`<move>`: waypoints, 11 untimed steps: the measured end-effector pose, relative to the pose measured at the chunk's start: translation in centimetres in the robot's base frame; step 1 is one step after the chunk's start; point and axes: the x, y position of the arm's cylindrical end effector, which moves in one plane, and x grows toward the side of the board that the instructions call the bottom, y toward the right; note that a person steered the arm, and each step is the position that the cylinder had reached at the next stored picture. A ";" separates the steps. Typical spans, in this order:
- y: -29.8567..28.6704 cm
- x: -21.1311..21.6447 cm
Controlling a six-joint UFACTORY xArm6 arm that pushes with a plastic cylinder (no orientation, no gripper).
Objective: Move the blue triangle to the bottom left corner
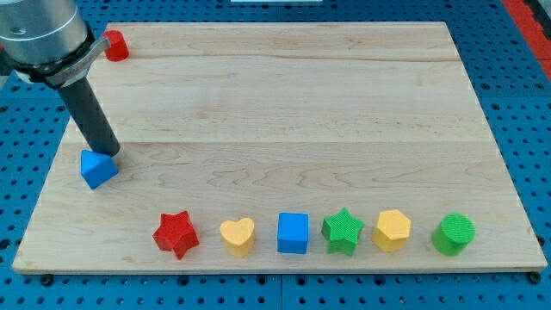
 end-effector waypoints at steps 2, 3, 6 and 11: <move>-1.2 1.8; -1.6 2.6; -1.8 4.9; 2.8 7.8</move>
